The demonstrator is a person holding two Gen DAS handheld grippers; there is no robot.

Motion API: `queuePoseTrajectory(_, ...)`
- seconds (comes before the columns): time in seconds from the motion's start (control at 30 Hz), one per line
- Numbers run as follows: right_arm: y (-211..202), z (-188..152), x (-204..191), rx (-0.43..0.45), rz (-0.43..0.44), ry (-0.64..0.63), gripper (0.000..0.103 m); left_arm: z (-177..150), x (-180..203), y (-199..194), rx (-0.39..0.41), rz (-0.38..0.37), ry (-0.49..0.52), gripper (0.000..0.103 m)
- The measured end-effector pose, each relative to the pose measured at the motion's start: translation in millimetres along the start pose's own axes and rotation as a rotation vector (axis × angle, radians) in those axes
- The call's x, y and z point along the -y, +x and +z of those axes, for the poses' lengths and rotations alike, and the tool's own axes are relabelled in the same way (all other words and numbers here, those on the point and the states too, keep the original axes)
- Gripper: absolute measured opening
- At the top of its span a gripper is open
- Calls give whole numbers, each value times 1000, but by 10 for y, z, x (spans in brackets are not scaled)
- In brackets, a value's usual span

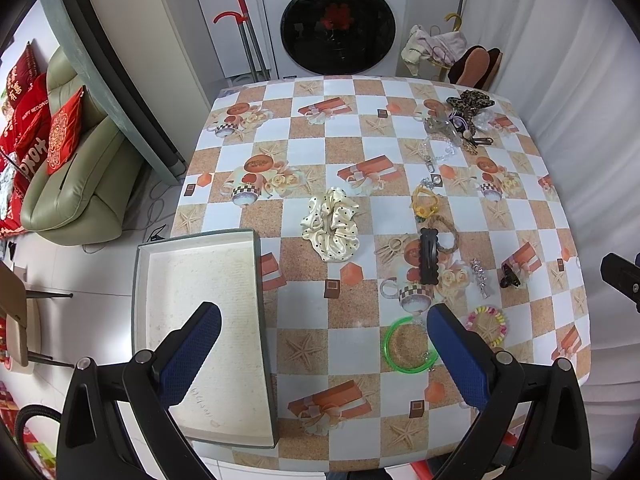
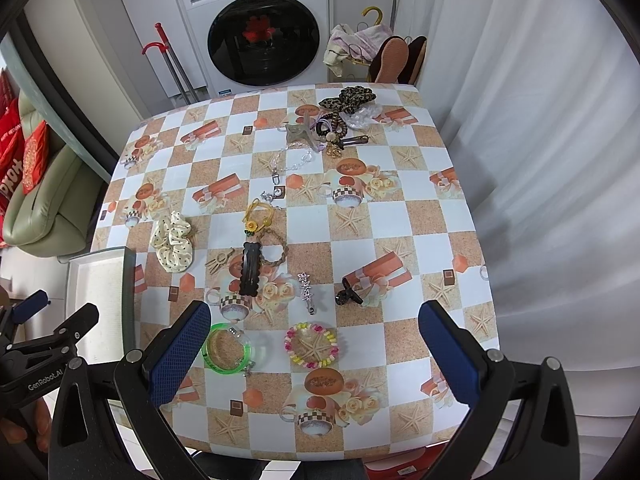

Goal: Organize jewelry

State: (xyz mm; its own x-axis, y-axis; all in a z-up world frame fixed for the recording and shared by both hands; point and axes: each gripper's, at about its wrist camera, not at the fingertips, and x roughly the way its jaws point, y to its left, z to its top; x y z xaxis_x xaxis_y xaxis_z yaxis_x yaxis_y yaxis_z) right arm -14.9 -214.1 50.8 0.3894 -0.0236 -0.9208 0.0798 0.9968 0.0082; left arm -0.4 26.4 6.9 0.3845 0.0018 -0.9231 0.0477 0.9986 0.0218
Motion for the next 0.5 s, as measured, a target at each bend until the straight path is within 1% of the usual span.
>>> queuePoseTrajectory(0.5, 6, -2, 0, 0, 1, 0, 103, 9, 0, 2, -2, 1, 2, 103)
